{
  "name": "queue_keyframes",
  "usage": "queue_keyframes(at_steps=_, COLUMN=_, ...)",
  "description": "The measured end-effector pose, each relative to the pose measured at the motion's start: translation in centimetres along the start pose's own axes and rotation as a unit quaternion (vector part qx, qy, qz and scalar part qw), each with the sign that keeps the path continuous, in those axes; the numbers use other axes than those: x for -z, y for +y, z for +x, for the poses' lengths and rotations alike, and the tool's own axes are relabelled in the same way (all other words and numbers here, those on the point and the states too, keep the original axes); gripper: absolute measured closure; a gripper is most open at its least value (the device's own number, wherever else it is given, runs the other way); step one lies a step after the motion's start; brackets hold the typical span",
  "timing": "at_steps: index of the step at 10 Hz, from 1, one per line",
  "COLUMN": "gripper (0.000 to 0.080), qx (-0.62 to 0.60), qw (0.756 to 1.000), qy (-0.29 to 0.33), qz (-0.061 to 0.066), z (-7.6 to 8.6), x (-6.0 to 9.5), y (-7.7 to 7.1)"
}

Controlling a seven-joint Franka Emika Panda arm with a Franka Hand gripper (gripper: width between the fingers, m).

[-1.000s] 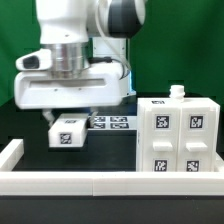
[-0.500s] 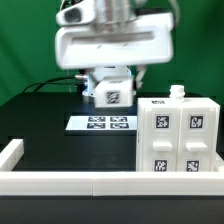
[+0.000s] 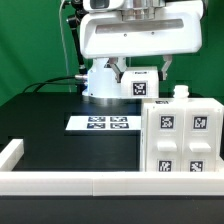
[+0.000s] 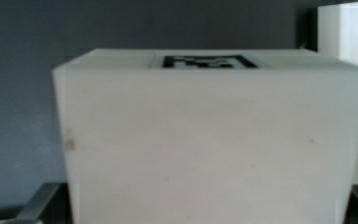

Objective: Assemble cabinet

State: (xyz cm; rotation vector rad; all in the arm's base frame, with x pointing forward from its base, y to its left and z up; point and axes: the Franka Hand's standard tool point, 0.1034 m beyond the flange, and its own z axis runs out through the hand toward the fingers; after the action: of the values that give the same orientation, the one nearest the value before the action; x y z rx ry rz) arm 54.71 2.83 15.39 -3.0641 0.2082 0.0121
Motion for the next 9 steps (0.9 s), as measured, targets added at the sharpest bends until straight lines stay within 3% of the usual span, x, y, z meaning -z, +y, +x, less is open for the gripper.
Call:
queue_keyframes(at_steps=3, gripper=0.0235, qx=0.006, qw=1.000, qy=0.010, qz=0.002, z=0.8, x=0.9, y=-0.7)
queue_keyframes(at_steps=6, gripper=0.0235, qx=0.011, qw=1.000, qy=0.026, qz=0.006, z=3.2, x=2.3, y=-2.2)
queue_keyframes(at_steps=7, gripper=0.0235, qx=0.011, qw=1.000, qy=0.028, qz=0.007, z=3.6, x=2.2, y=-3.1)
queue_keyframes(at_steps=9, gripper=0.0235, qx=0.014, qw=1.000, qy=0.023, qz=0.006, z=3.3, x=1.7, y=-3.3)
